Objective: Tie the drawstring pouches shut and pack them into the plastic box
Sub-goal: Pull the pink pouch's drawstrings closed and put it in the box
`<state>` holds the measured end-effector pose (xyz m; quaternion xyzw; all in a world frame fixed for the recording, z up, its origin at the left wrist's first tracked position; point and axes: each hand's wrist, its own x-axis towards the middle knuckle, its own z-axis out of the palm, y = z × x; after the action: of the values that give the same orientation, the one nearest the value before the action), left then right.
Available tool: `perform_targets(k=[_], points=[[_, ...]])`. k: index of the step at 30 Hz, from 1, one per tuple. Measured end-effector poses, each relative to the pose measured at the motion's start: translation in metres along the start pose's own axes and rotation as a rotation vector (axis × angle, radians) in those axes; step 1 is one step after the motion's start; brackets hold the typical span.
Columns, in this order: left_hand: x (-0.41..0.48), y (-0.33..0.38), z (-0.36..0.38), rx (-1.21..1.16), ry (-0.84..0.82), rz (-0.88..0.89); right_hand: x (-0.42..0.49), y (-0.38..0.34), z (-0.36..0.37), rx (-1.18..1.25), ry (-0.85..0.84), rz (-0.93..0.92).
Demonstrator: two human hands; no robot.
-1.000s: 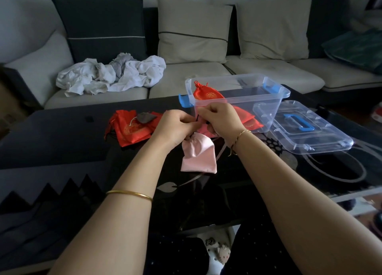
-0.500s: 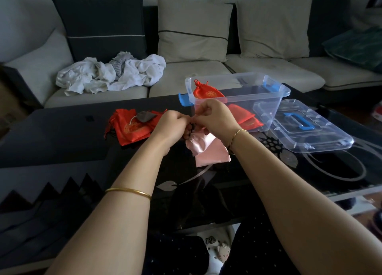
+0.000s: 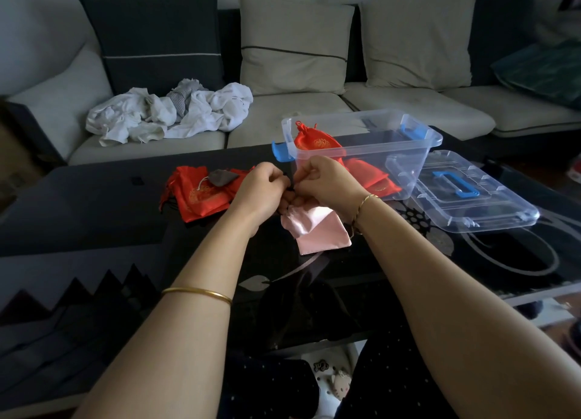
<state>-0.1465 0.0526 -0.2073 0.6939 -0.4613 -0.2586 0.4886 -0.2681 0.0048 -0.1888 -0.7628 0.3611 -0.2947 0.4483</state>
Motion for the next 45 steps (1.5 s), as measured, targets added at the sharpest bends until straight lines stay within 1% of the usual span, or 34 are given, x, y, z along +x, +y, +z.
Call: perform_targets(k=[2,6,9,15,20,23,26,28,30,32,35,37,41,45], points=[[0.0,0.0,0.0,-0.014,0.03,0.008,0.0,0.002,-0.001,-0.047,-0.001,-0.039],[0.0,0.001,-0.001,0.02,0.086,0.023,0.0,0.004,0.003,-0.244,0.04,-0.148],[0.001,0.001,-0.001,0.037,0.111,0.0,0.0,0.004,0.006,-0.288,0.072,-0.202],[0.001,0.002,-0.005,-0.016,0.157,-0.053,-0.002,-0.002,0.01,-0.396,0.125,-0.324],[0.001,0.004,-0.008,-0.045,0.194,-0.101,-0.004,-0.007,0.014,-0.544,0.126,-0.438],[0.001,0.004,-0.012,-0.055,0.218,-0.095,-0.002,-0.005,0.017,-0.611,0.111,-0.447],[0.002,0.004,-0.015,0.012,0.307,-0.027,0.001,-0.003,0.021,-0.526,0.134,-0.366],[0.002,0.004,-0.018,0.097,0.395,0.026,0.003,-0.001,0.024,-0.406,0.143,-0.269],[0.001,0.005,-0.023,0.103,0.426,0.04,0.003,0.001,0.023,-0.252,0.143,-0.157],[-0.001,0.007,-0.026,0.087,0.397,0.093,0.005,0.005,0.02,-0.129,0.163,-0.071],[-0.011,0.015,-0.023,0.27,0.304,0.259,0.007,0.01,0.017,-0.011,0.167,0.01],[-0.015,0.018,-0.018,0.361,0.258,0.311,0.008,0.011,0.016,0.068,0.162,0.049],[-0.015,0.016,-0.013,0.475,0.248,0.316,0.007,0.012,0.014,0.233,0.133,0.093],[-0.013,0.014,-0.01,0.504,0.258,0.323,0.006,0.011,0.01,0.334,0.077,0.108]])
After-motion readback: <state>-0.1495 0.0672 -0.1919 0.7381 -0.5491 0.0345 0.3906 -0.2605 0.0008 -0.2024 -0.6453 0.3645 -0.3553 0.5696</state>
